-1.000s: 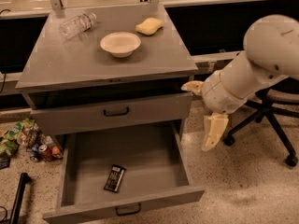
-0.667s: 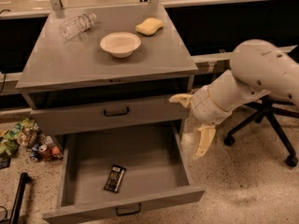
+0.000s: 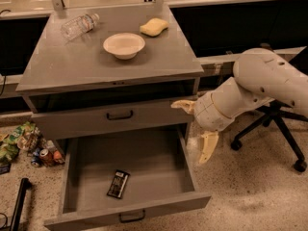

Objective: Pick rxbar chocolate from middle drawer and place on counter

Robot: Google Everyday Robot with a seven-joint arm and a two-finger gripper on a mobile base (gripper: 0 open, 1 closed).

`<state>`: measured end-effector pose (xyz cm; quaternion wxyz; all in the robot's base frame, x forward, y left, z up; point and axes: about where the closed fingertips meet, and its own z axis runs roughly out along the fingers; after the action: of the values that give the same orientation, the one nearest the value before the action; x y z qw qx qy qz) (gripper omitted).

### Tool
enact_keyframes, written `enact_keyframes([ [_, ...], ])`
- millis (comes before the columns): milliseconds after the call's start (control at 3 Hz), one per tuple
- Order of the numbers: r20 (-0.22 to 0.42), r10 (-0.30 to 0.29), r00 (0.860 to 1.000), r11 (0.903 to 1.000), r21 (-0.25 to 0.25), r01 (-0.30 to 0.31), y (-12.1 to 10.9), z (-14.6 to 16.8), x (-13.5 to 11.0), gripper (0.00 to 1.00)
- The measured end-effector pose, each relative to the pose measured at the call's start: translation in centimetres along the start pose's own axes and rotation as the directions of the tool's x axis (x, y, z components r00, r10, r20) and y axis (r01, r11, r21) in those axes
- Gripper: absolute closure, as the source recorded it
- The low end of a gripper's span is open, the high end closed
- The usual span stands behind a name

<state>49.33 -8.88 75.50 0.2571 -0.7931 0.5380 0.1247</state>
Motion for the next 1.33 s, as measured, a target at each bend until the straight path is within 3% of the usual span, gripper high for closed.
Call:
enact_keyframes([
  [333,0.075,-0.129,0.989,0.9881,-0.074,0.134,2.6,4.0,-0.6,0.00],
  [667,0.145,-0.286,0.947,0.9413,-0.143,0.306,5.7,7.8,-2.2,0.00],
  [1000,0.156,-0.308,0.938,0.9312,-0.152,0.331,6.2,8.3,-2.4,0.00],
  [1333,0.155,-0.306,0.939,0.9322,-0.152,0.329,6.2,8.3,-2.4,0.00],
])
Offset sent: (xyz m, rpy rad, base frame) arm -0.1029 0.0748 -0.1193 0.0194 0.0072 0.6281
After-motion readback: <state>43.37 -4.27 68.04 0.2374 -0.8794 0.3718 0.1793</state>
